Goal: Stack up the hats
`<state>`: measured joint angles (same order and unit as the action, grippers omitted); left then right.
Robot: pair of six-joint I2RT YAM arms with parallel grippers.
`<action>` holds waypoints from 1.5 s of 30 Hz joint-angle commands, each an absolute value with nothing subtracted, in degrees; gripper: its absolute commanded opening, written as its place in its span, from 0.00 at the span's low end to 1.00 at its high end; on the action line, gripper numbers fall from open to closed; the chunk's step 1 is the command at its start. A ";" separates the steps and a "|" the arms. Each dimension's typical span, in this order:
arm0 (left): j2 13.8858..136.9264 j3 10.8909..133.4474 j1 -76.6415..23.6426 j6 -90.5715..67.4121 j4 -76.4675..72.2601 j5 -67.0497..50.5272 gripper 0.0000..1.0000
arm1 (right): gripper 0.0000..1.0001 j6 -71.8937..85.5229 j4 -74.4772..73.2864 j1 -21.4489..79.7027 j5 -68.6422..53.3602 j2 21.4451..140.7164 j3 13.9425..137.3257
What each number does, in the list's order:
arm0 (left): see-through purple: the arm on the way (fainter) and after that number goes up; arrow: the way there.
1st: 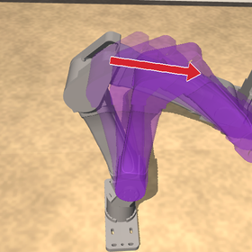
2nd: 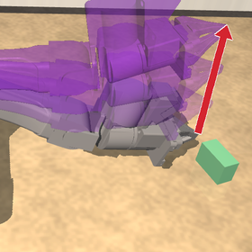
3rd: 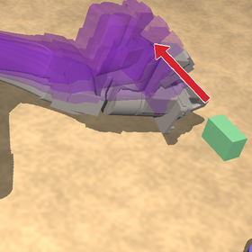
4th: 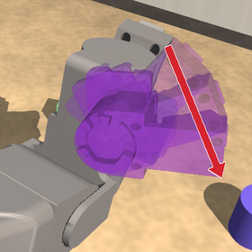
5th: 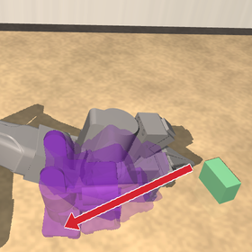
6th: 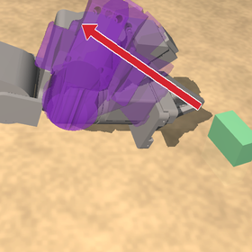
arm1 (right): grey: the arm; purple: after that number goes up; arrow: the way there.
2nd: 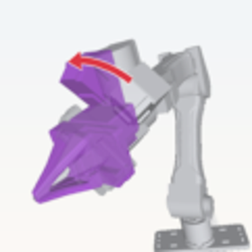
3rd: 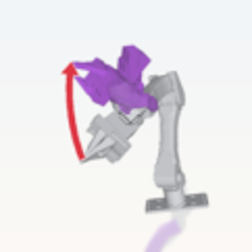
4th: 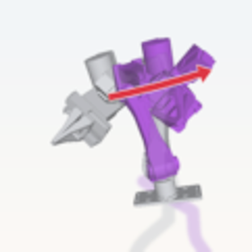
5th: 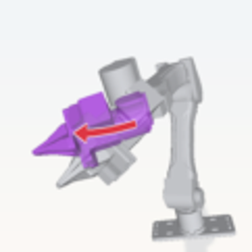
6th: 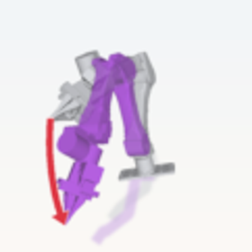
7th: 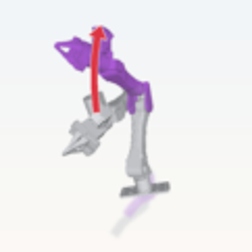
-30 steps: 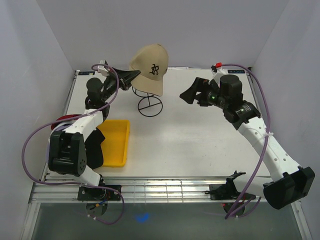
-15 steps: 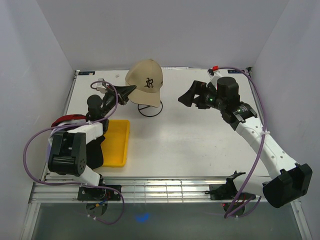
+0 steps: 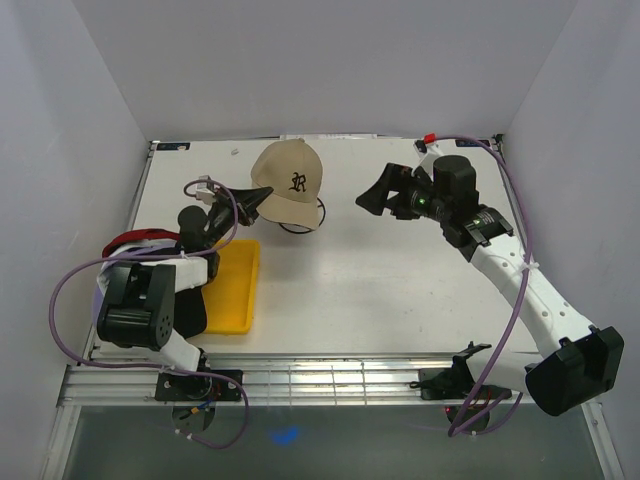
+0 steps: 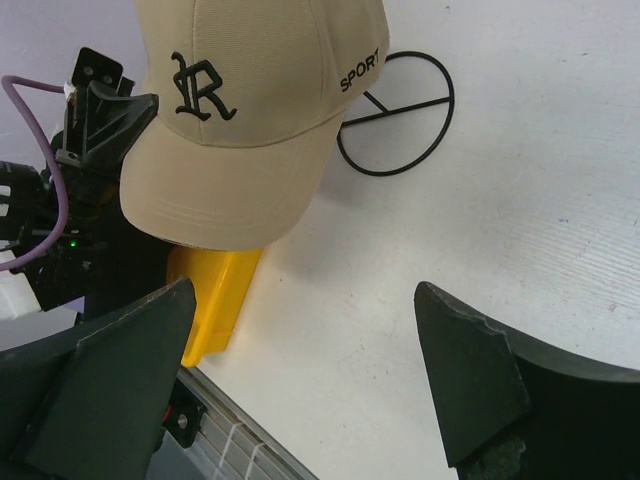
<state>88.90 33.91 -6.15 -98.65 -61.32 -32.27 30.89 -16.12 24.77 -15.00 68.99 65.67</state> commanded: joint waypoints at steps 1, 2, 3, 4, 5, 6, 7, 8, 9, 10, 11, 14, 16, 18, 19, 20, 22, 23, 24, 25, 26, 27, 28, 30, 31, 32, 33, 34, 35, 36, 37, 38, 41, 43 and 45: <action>89.65 32.52 -5.89 -99.49 -65.83 -31.29 0.00 | 0.95 29.88 -14.24 24.70 -15.38 68.73 64.69; 89.82 32.17 -5.89 -99.58 -65.92 -31.20 0.00 | 0.95 29.80 -14.24 24.70 -15.29 68.64 64.60; 90.00 31.82 -5.89 -99.58 -65.83 -31.03 0.00 | 0.95 29.71 -14.33 24.70 -15.21 68.64 64.51; 90.09 31.64 -5.89 -99.49 -65.66 -31.11 0.00 | 0.95 29.71 -14.24 24.70 -15.21 68.56 64.51; 90.17 31.47 -5.89 -99.41 -65.57 -31.11 0.00 | 0.95 29.62 -14.24 24.70 -15.12 68.64 64.25; 90.26 30.94 -5.89 -99.40 -65.39 -31.03 0.00 | 0.95 29.62 -14.24 24.70 -15.20 68.73 64.25; 90.26 30.59 -5.89 -99.32 -65.22 -30.85 0.03 | 0.95 29.62 -14.24 24.70 -15.12 68.73 64.16; 90.18 30.32 -5.89 -99.32 -65.04 -30.68 0.04 | 0.95 29.62 -14.15 24.70 -15.20 68.82 64.07; 90.26 29.89 -5.80 -99.14 -64.78 -30.67 0.06 | 0.95 29.62 -14.15 24.70 -15.29 68.99 63.90; 90.35 29.71 -5.89 -98.97 -64.69 -30.67 0.14 | 0.95 29.62 -14.24 24.70 -15.38 69.08 63.90; 90.35 29.45 -5.89 -98.79 -64.69 -30.67 0.16 | 0.95 29.62 -14.24 24.70 -15.38 69.17 63.81; 90.44 29.18 -5.89 -97.82 -62.94 -30.85 0.22 | 0.95 29.62 -13.98 24.70 -15.38 69.17 63.46; 90.00 29.09 -5.89 -96.95 -61.97 -31.02 0.27 | 0.95 29.62 -13.97 24.70 -15.38 69.17 63.28; 89.56 28.74 -5.89 -96.42 -60.56 -30.76 0.39 | 0.95 29.62 -13.89 24.70 -15.47 69.17 63.11; 89.30 28.74 -5.89 -96.16 -60.12 -30.76 0.43 | 0.95 29.62 -13.80 24.70 -15.56 69.17 63.02; 88.95 28.83 -5.89 -95.46 -59.07 -30.76 0.46 | 0.95 29.62 -13.80 24.70 -15.56 69.17 62.93; 88.68 29.18 -5.89 -94.92 -58.19 -31.02 0.47 | 0.95 29.62 -13.71 24.70 -15.56 69.17 62.76; 88.51 29.35 -5.89 -94.40 -57.14 -31.20 0.48 | 0.95 29.62 -13.71 24.78 -15.56 69.26 62.67; 88.42 29.44 -5.89 -94.22 -56.61 -31.29 0.48 | 0.95 29.71 -13.62 24.70 -15.64 69.26 62.67; 88.24 29.62 -5.89 -93.87 -55.99 -31.38 0.48 | 0.96 29.79 -13.54 24.70 -15.64 69.26 62.40; 87.89 29.97 -5.89 -93.17 -54.42 -31.46 0.48 | 0.96 29.79 -13.36 24.70 -15.64 69.26 62.32; 87.72 30.23 -5.89 -92.64 -53.27 -31.55 0.48 | 0.96 29.88 -13.36 24.70 -15.64 69.34 62.14; 87.45 30.41 -5.89 -92.11 -52.22 -31.55 0.48 | 0.96 29.97 -13.27 24.70 -15.64 69.35 62.14; 86.67 30.59 -5.80 -90.97 -50.10 -31.38 0.49 | 0.96 29.97 -13.27 24.70 -15.38 69.78 62.31; 86.49 30.76 -5.80 -90.62 -49.23 -31.20 0.49 | 0.96 29.97 -13.36 24.70 -15.29 69.96 62.49; 86.22 30.85 -5.71 -90.35 -47.57 -31.20 0.49 | 0.96 29.88 -13.36 24.70 -15.21 70.48 62.93; 85.96 30.85 -5.71 -90.00 -47.11 -31.20 0.49 | 0.96 29.80 -13.36 24.70 -15.21 70.84 63.28; 85.87 30.85 -5.54 -89.65 -46.33 -31.11 0.49 | 0.96 29.71 -13.45 24.70 -15.21 71.27 63.63; 85.70 30.94 -5.62 -89.39 -44.06 -30.94 0.49 | 0.96 29.36 -13.88 24.70 -15.29 72.32 64.07; 85.43 31.29 -5.54 -88.86 -42.55 -30.50 0.49 | 0.97 29.27 -14.15 24.70 -15.47 72.86 65.12; 84.73 31.55 -5.62 -87.55 -41.06 -30.15 0.50 | 0.97 29.09 -14.41 24.78 -15.64 73.38 65.56; 84.29 31.73 -5.54 -86.76 -37.91 -29.80 0.51 | 0.97 29.00 -14.59 24.79 -15.91 74.17 65.83; 83.15 33.57 -5.54 -83.51 -31.75 -28.39 0.53 | 0.98 28.92 -14.41 24.79 -16.08 74.97 66.01; 82.88 35.23 -5.54 -82.10 -28.41 -27.25 0.53 | 0.98 28.83 -14.33 24.79 -16.17 75.15 65.48; 82.71 36.12 -5.54 -80.07 -24.79 -26.63 0.53 | 0.98 28.83 -13.89 24.79 -16.26 75.15 65.04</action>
